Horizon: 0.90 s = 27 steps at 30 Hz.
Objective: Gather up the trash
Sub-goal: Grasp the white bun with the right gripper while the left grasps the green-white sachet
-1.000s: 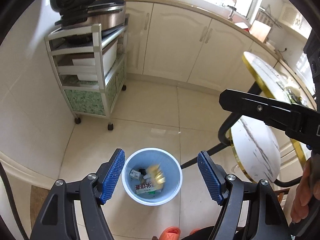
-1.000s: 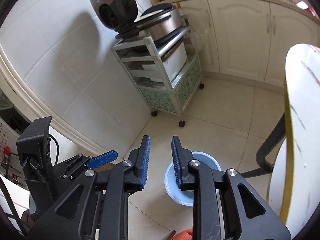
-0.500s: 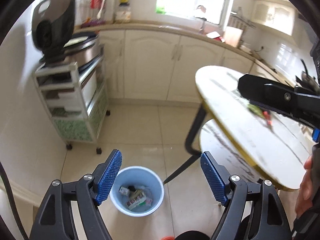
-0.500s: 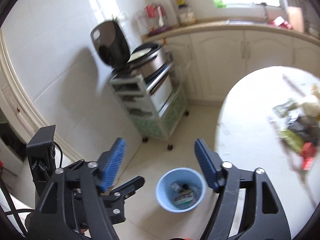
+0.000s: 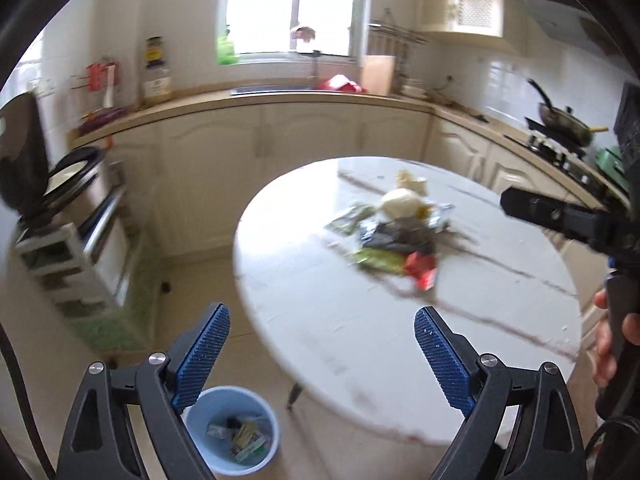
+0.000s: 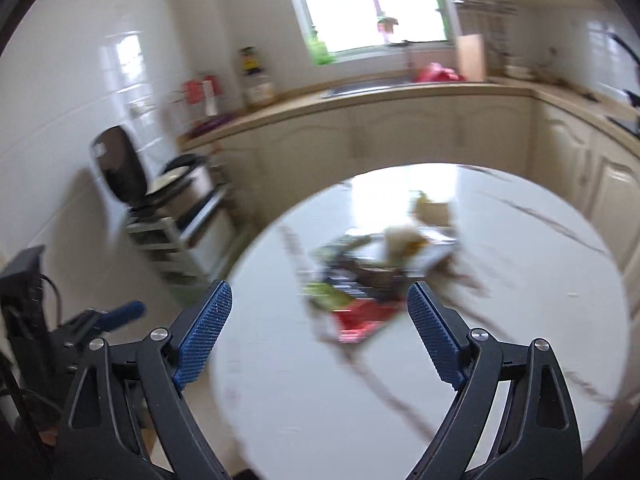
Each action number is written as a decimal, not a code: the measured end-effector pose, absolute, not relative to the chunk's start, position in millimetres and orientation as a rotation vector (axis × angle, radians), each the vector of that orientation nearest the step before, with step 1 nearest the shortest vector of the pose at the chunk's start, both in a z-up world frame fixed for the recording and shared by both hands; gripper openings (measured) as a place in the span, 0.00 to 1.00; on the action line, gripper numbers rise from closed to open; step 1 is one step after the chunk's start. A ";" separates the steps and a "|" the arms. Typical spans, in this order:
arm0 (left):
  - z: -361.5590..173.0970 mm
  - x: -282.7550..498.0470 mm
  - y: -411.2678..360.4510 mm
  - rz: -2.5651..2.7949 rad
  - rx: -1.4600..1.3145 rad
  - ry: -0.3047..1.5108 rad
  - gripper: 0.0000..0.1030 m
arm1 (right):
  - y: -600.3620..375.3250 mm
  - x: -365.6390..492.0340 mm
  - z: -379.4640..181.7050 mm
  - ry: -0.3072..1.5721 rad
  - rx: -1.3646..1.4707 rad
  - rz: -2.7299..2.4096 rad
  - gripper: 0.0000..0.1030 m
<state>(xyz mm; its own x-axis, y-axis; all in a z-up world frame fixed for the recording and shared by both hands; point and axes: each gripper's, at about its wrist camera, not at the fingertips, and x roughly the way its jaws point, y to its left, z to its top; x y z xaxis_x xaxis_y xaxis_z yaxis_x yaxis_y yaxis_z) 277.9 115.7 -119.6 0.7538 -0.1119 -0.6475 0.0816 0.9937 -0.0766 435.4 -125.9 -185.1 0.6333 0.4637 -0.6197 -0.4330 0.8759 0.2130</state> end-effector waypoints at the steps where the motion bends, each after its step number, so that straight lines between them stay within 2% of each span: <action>1: -118.5 287.2 107.7 -0.122 -0.039 0.714 0.88 | -136.5 443.7 -186.2 0.730 0.043 0.488 0.86; 11: -130.9 394.8 78.3 -0.154 0.023 0.769 0.88 | -139.5 526.3 -209.7 0.791 -0.102 0.458 0.86; 18: -154.5 455.3 82.3 -0.127 0.043 0.811 0.88 | -93.1 585.2 -248.2 0.901 -0.207 0.501 0.71; 20: -160.4 468.1 84.7 -0.130 0.046 0.821 0.88 | -84.1 595.4 -258.3 0.924 -0.246 0.494 0.70; 21: -163.3 474.5 85.7 -0.129 0.048 0.826 0.88 | -80.7 600.2 -263.3 0.932 -0.259 0.495 0.64; 23: -169.5 488.9 86.9 -0.126 0.056 0.840 0.88 | -78.4 607.2 -271.3 0.951 -0.273 0.487 0.60; 24: -173.0 495.0 87.9 -0.124 0.062 0.846 0.88 | -79.1 609.6 -274.5 0.958 -0.274 0.486 0.45; 27: -181.9 513.9 90.2 -0.133 0.064 0.859 0.88 | -88.7 612.6 -277.1 0.958 -0.251 0.517 0.44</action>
